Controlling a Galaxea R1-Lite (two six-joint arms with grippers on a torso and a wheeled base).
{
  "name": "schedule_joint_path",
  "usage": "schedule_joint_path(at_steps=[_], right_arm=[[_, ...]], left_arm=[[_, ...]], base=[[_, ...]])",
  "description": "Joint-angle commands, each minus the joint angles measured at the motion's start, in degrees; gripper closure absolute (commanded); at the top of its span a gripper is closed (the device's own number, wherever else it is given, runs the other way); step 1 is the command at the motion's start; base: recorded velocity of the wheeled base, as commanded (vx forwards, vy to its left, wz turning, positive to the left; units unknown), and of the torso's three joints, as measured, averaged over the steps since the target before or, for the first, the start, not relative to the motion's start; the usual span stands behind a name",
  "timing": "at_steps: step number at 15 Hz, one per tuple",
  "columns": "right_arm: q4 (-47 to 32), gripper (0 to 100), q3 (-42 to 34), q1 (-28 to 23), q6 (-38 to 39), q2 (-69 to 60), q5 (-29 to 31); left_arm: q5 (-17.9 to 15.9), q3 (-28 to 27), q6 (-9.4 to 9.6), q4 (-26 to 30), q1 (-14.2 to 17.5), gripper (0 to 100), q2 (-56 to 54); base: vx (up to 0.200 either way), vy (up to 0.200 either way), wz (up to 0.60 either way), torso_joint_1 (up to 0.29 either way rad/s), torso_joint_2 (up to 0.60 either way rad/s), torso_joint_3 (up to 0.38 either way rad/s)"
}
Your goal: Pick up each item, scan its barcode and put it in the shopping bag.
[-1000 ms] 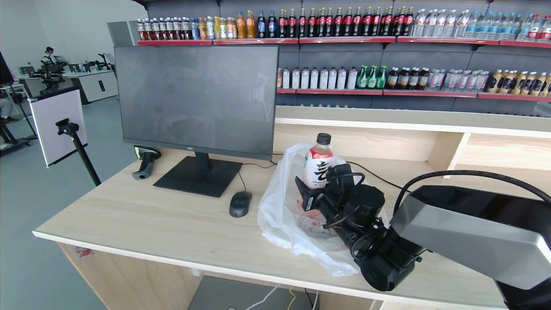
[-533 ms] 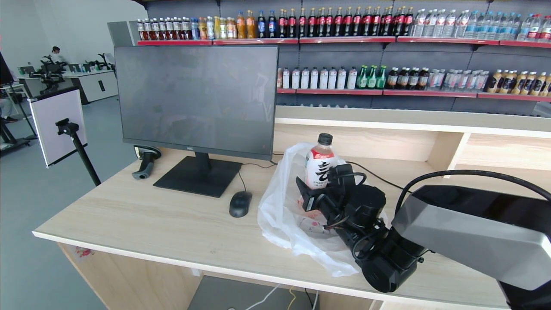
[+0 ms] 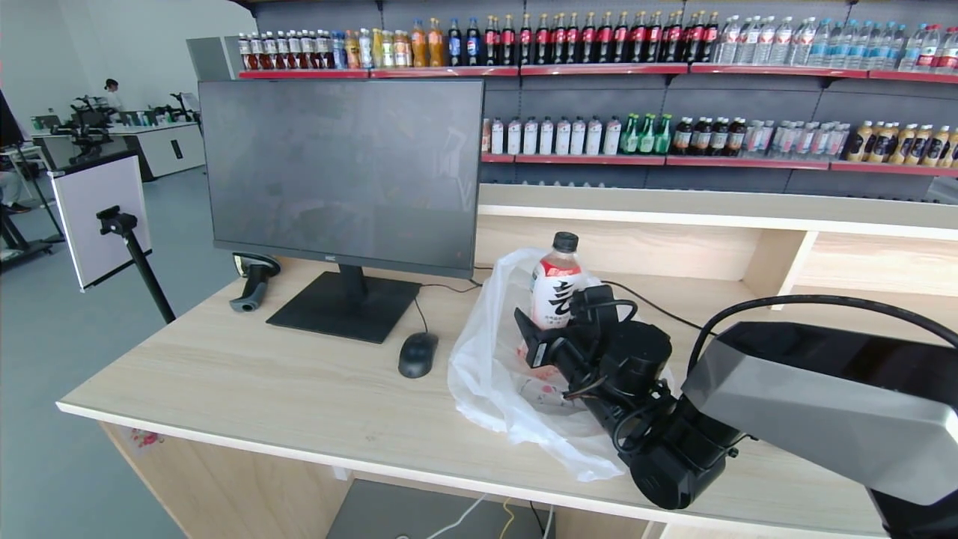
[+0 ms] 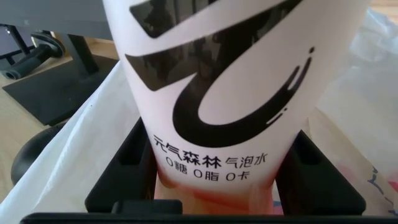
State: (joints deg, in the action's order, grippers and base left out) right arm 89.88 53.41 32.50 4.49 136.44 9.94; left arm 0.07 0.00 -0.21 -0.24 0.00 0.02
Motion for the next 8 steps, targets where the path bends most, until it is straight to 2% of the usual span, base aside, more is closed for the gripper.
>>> schedule_joint_path(at_steps=[1, 2, 8], right_arm=[[0.1, 100, -0.5, 0.1, 0.1, -0.2, 0.0], [0.1, 0, -0.6, 0.4, 0.5, -0.2, 0.1], [0.1, 0, -0.6, 0.9, 1.2, -0.6, 0.3]], left_arm=[[0.0, 0.0, -0.06, 0.0, 0.0, 0, 0.0], [0.0, 0.0, -0.06, 0.0, 0.0, 0, 0.0], [0.0, 0.0, -0.06, 0.0, 0.1, 0, 0.0]], base=[[0.000, 0.000, 0.00, 0.000, 0.00, 0.000], [0.000, 0.000, 0.00, 0.000, 0.00, 0.000], [0.000, 0.000, 0.00, 0.000, 0.00, 0.000]])
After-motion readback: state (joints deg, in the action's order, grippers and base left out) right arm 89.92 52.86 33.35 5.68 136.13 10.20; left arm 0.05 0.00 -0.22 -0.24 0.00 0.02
